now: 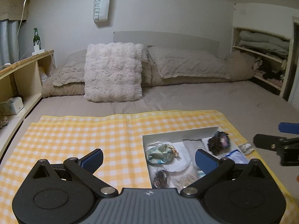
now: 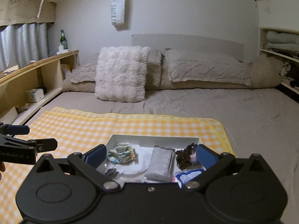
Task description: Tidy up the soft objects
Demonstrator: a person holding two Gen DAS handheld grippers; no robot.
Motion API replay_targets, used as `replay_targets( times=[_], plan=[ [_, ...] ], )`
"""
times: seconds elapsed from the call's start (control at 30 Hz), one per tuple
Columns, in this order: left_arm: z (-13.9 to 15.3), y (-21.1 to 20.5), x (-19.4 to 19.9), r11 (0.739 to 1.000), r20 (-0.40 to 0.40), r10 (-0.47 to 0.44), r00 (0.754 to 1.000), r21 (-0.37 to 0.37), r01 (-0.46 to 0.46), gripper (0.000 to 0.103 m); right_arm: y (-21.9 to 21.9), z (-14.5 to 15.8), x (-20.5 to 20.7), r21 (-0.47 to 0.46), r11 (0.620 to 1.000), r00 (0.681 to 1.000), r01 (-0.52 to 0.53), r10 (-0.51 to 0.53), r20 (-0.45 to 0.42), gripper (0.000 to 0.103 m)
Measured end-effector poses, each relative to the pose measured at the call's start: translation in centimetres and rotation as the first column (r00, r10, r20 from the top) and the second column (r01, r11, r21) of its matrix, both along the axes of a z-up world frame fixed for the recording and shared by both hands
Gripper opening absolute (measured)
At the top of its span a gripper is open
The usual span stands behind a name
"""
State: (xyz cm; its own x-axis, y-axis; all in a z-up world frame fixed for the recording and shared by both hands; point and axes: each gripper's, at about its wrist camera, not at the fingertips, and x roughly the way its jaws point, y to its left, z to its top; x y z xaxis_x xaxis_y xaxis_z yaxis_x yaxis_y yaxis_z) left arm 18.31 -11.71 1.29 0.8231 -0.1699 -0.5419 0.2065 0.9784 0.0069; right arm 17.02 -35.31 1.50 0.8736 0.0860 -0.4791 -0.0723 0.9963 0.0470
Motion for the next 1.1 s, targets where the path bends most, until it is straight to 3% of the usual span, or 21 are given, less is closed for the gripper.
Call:
replay_targets(
  times=[0.17,0.47,0.8,1.1],
  plan=[
    [1.0,0.4,-4.2,1.0,0.052,-0.006,0.999,0.002,0.006,0.103,0.8,0.5,-3.3,-0.009,1.0,1.0,-0.025,0.025,0.008,0.103],
    [1.0,2.4,-9.2,1.0,0.07,0.02,0.997,-0.016,-0.019,0.103,1.5,0.8,-8.8,-0.029,0.998,0.997,-0.052,0.054,0.053,0.103],
    [-0.4,4.0,-13.1,0.999,0.072,0.036,0.997,-0.037,-0.033,0.103,1.5,-0.1,-12.9,-0.025,0.999,0.995,-0.023,0.025,0.093,0.103],
    [-1.1,4.4,-15.2,0.999,0.104,0.038,0.994,-0.007,-0.038,0.103,1.5,-0.9,-15.1,-0.013,1.0,0.993,0.01,-0.009,0.116,0.103]
  ],
)
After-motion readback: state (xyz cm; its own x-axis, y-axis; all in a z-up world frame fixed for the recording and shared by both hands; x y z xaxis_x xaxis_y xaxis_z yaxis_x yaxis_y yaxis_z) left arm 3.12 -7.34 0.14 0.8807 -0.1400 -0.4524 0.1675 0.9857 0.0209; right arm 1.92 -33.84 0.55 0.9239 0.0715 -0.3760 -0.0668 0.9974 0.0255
